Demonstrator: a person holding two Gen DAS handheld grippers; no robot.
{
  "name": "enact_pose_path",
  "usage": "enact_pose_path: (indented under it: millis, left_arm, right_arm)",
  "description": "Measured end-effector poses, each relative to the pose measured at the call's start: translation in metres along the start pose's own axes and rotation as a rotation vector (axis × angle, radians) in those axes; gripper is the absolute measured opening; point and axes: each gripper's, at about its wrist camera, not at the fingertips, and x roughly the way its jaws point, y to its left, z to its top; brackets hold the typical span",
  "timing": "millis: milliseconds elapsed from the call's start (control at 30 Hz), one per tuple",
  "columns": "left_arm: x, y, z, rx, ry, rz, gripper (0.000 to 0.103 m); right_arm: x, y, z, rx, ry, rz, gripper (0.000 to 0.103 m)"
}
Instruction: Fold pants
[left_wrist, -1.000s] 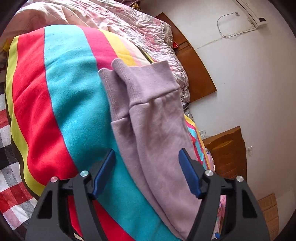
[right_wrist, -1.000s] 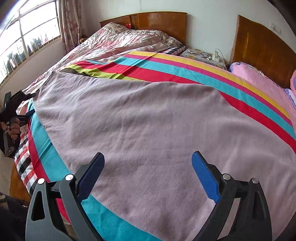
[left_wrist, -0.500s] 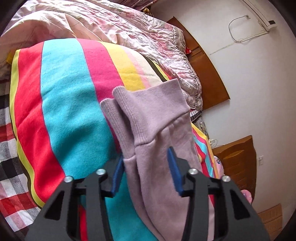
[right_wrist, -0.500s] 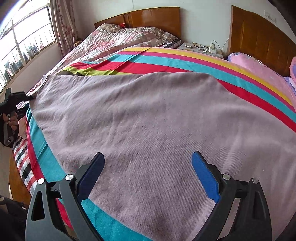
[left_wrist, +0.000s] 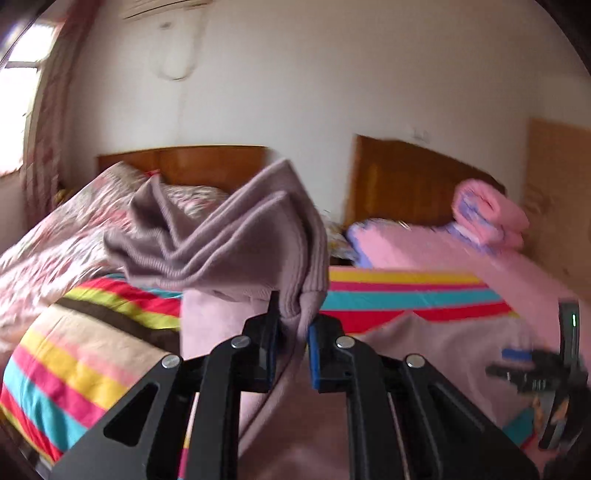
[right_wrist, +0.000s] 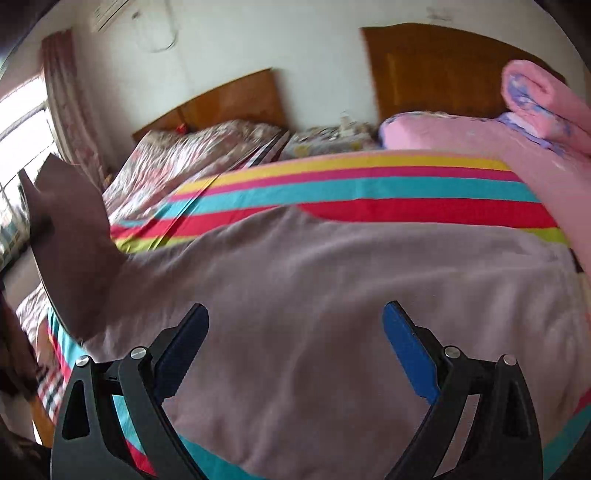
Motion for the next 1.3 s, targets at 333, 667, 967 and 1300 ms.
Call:
enact_pose_path:
  millis: [333, 667, 967, 1300]
  left_arm:
    - [0.084, -0.148, -0.113, 0.365, 0.367, -0.325, 0.079]
    - [0.027, -0.028, -0.08, 0.036, 0.155, -0.067, 0.099]
    - [0.02, 0.032, -0.104, -0.108, 0.205, 0.073, 0.099]
    - [0.039, 0.041, -0.122, -0.077, 0.283, 0.121, 0.1]
  right_arm:
    - [-0.017, -0.041, -0.019, 0.102, 0.017, 0.028, 0.092]
    - [0.02, 0.043, -0.035, -0.148, 0.135, 0.252, 0.066]
    - [0.054, 0.066, -0.042, -0.153, 0.261, 0.253, 0.042]
    - [0.032, 0.067, -0.023, -0.206, 0.129, 0.161, 0.005]
